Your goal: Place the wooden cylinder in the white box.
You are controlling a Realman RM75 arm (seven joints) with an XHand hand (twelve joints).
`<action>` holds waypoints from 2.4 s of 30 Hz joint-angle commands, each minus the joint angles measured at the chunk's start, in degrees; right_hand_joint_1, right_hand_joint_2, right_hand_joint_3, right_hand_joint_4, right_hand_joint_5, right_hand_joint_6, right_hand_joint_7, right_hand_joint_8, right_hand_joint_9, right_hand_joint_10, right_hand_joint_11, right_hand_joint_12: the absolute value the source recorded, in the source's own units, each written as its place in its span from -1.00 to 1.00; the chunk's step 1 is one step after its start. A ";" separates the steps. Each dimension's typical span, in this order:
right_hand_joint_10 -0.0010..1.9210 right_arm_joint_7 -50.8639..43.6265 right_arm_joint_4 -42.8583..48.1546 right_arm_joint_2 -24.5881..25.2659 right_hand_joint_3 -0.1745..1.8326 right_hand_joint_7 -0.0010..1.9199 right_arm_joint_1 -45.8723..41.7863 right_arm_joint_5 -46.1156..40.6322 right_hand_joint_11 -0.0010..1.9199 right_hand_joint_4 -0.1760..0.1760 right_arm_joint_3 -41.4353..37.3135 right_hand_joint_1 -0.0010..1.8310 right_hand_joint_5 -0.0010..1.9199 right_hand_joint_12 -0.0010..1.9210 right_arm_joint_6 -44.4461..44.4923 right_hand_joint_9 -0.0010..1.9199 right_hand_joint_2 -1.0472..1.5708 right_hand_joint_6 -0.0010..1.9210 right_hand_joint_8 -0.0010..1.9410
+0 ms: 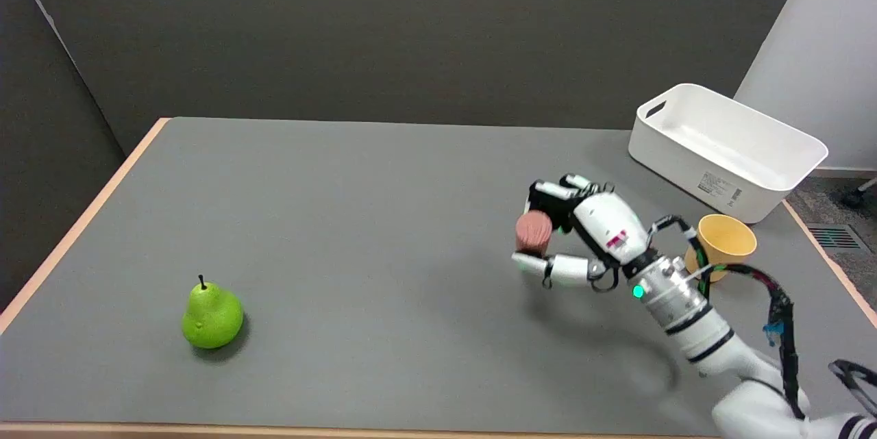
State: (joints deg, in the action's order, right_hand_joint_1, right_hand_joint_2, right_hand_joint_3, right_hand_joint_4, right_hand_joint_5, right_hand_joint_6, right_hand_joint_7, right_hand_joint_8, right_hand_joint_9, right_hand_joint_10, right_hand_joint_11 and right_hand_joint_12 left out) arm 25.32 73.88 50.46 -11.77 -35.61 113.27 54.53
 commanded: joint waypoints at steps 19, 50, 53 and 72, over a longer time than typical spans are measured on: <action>1.00 -0.19 -8.47 -9.79 -0.35 -0.30 23.80 1.95 -0.61 0.48 -32.74 -0.02 -0.31 1.00 -36.80 -0.07 0.62 0.64 1.00; 1.00 -5.78 -39.30 -5.28 -0.36 -0.41 27.74 -10.67 -0.72 0.31 -22.38 -0.02 -0.33 1.00 -41.27 -0.15 0.64 0.66 1.00; 1.00 -5.78 -41.90 -4.39 -0.37 -0.43 29.44 -10.67 -0.72 0.28 -20.74 -0.02 -0.33 1.00 -41.26 -0.16 0.64 0.67 1.00; 1.00 -5.06 -38.14 -4.25 -0.38 -0.51 30.99 -12.09 -0.77 0.25 -19.22 -0.03 -0.36 1.00 -38.95 -0.22 0.66 0.70 1.00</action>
State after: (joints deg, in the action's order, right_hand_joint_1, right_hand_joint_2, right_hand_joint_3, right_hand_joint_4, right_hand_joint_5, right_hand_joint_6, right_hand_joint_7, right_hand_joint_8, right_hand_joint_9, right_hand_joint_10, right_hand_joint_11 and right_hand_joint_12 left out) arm 20.02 36.10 45.17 18.27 -45.04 91.77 14.09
